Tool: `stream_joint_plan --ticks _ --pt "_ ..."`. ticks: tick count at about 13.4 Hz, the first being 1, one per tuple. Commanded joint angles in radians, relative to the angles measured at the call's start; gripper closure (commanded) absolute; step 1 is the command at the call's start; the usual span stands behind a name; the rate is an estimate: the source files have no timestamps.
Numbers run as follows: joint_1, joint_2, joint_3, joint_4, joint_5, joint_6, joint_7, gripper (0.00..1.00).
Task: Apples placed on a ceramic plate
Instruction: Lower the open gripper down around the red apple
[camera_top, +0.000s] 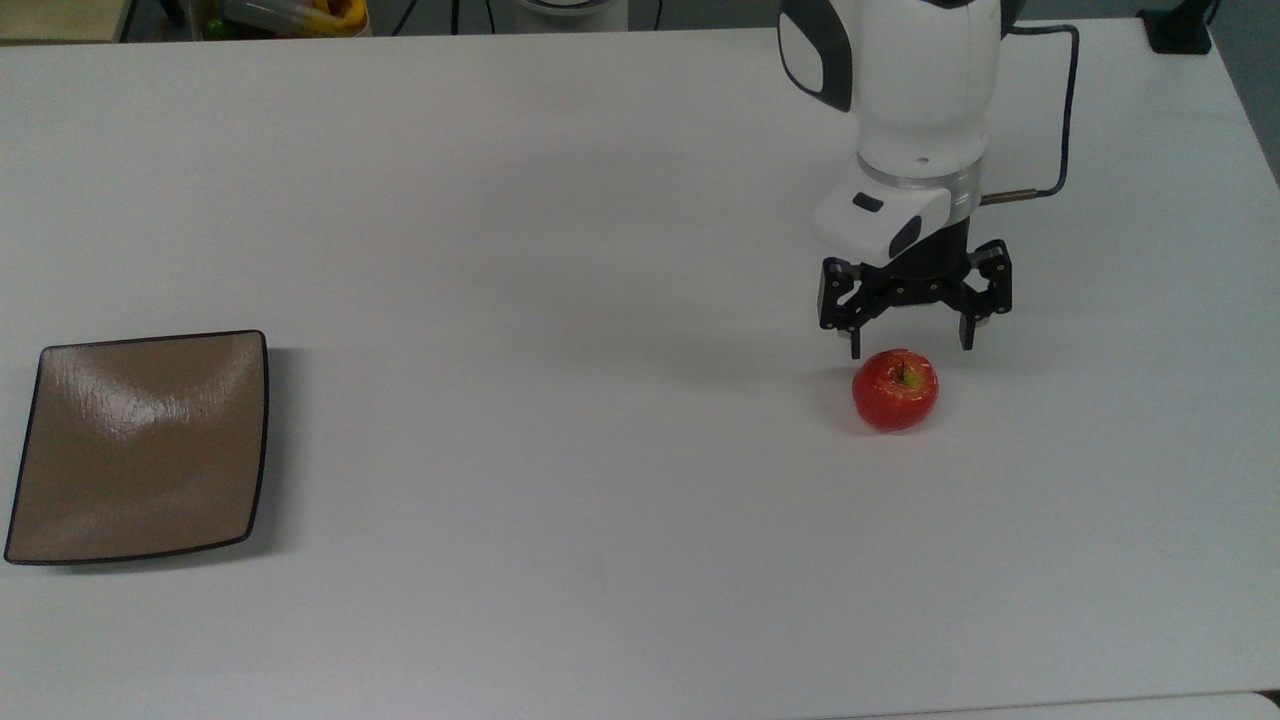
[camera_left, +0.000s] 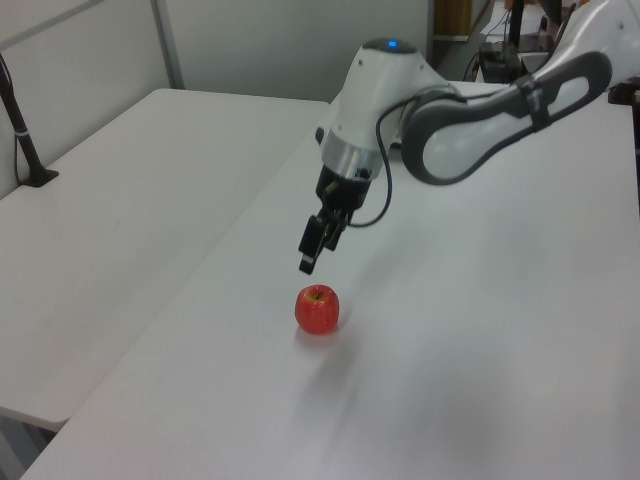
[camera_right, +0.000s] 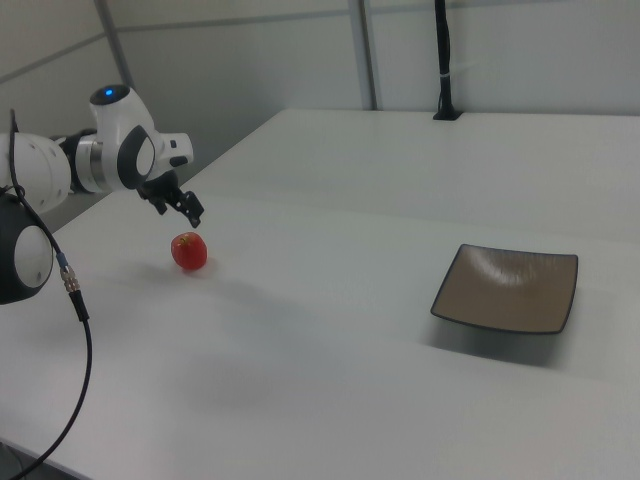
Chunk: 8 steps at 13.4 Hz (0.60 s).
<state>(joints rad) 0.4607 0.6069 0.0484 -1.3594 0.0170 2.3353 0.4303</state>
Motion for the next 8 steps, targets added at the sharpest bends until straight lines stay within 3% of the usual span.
stream_joint_plan --ticks 1,8 --pt "0.032 0.072 -0.019 0.042 -0.063 0.068 0.027 0.0" --pt "0.046 0.122 -0.013 0.043 -0.157 0.107 0.028 0.0"
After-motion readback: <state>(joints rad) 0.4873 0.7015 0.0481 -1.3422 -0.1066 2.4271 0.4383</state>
